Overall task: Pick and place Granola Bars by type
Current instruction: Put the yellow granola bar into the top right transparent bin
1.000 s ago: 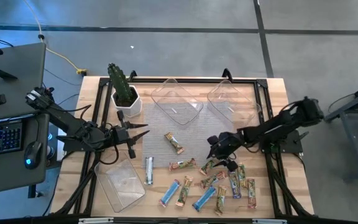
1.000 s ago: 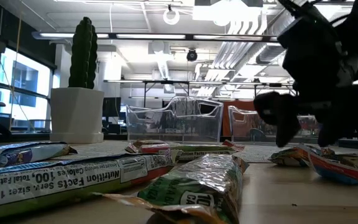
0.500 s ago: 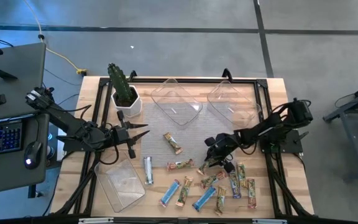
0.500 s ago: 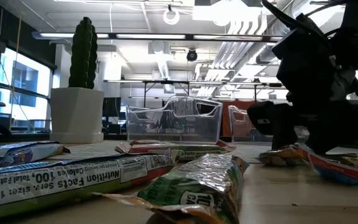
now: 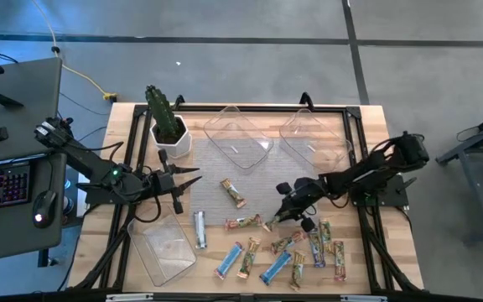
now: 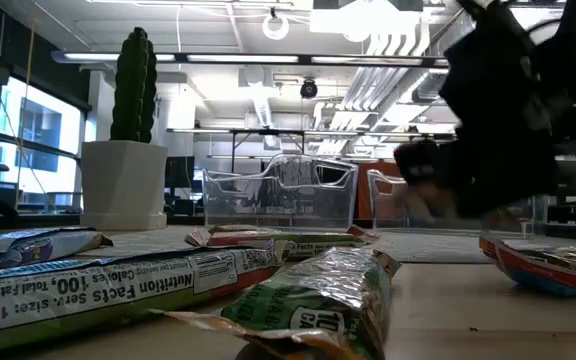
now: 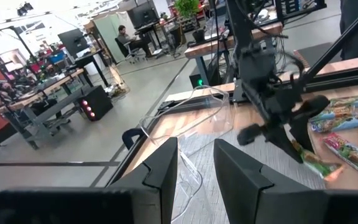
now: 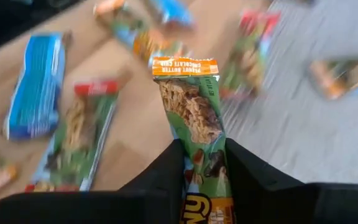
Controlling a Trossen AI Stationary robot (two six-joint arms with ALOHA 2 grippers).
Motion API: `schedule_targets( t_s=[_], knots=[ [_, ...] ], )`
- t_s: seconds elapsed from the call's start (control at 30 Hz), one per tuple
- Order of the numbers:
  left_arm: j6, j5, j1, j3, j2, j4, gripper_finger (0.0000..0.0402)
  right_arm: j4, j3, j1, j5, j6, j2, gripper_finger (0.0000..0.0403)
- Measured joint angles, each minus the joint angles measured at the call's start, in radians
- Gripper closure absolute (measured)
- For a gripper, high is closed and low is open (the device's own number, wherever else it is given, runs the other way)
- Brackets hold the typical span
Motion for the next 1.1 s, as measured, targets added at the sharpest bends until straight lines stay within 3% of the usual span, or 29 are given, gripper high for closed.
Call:
schedule_targets(
  t_s=[0.1,0.2,0.47,0.6,0.7,0.83,1.0,1.1],
  knots=[
    [0.0,0.0,0.0,0.0,0.0,0.0,0.0301,-0.018,0.0,0.0,0.066,-0.027,-0.103,0.0319],
    [0.0,0.0,0.0,0.0,0.0,0.0,0.0301,-0.078,0.001,0.0,0.206,-0.068,-0.235,0.0319],
    [0.0,0.0,0.0,0.0,0.0,0.0,0.0301,-0.403,0.002,-0.002,0.821,-0.121,-0.617,0.0319],
    [0.0,-0.001,0.0,0.0,0.0,0.0,0.0301,-0.443,0.002,-0.038,1.117,-0.119,-0.723,0.0319],
    [0.0,-0.001,0.0,0.0,0.0,0.0,0.0301,-0.441,0.002,-0.094,1.255,-0.118,-0.764,0.0319],
    [0.0,-0.001,0.0,0.0,0.0,0.001,0.0301,-0.444,0.002,-0.208,1.241,-0.082,-0.781,0.0319],
    [-0.022,-0.001,0.0,0.0,0.0,0.001,0.0301,-0.565,0.002,-0.387,0.976,0.146,-0.78,0.0319],
    [-0.028,-0.002,0.0,0.0,0.0,0.001,0.0301,-0.658,-0.005,-0.476,0.889,0.259,-0.774,0.0319]
  ],
)
